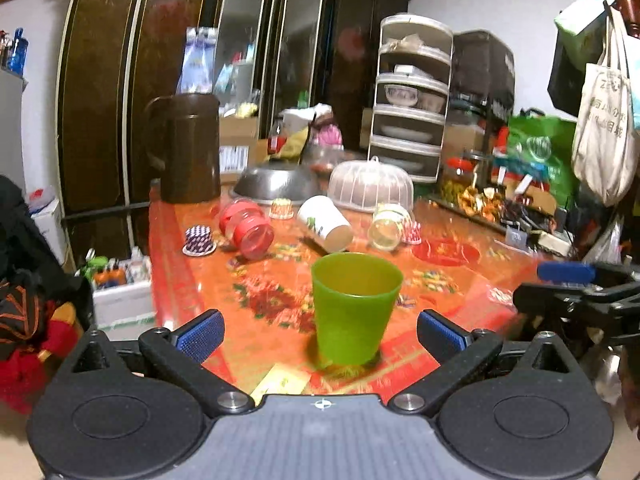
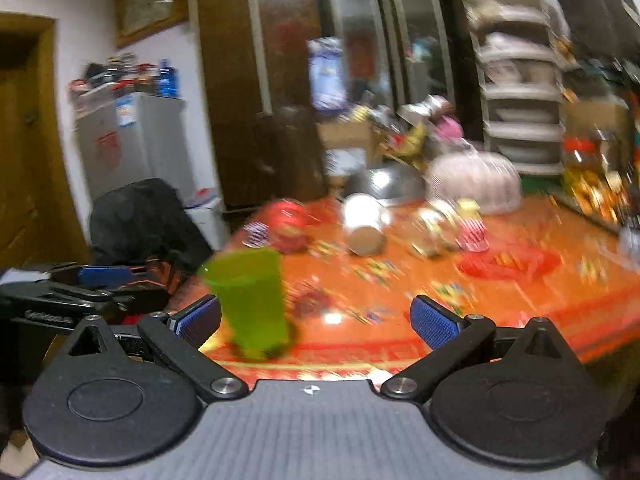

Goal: Flip cup upright

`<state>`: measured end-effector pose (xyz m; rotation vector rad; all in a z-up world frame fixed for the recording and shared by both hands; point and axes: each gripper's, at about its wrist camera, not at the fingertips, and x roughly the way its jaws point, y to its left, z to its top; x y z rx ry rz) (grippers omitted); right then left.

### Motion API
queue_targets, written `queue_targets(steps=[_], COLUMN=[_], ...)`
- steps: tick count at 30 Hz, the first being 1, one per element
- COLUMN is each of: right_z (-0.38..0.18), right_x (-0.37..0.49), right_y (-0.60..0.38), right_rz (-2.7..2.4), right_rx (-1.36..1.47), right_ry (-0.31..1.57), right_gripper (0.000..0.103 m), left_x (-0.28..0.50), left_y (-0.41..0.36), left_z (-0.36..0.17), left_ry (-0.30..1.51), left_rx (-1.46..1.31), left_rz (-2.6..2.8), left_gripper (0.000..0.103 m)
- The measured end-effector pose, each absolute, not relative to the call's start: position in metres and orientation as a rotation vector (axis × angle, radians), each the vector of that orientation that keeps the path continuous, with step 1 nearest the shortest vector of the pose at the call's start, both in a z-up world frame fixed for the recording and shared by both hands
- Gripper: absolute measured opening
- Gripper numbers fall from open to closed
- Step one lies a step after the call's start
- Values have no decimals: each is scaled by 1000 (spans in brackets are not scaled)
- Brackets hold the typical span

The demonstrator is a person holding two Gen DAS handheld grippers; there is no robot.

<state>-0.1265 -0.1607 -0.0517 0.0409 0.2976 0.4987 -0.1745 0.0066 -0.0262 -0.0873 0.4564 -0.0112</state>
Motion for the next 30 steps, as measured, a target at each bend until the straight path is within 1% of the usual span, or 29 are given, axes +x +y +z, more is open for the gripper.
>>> queue_targets(steps=[2, 6, 12, 17, 30], right_z=[-36, -16, -21, -20, -23], right_x=[-138, -142, -124, -124, -119], right_y=[-156, -151, -159, -165, -166], right_rz=[525, 516, 470, 470, 465], right_rx=[13, -4, 12, 32, 34], right_ry=[299, 333, 370, 365, 395], right_gripper=[102, 102, 102, 102, 102], left_x=[-181, -189, -180, -172, -168], left_y=[6, -3, -5, -4, -3], left_z=[-15, -3, -3, -8, -5], left_ry=[493, 506, 550, 584, 584], left_rx=[-90, -81, -108, -122, -137], left_rz=[-10, -16, -22, -12, 6], left_gripper=[103, 103, 103, 103, 103])
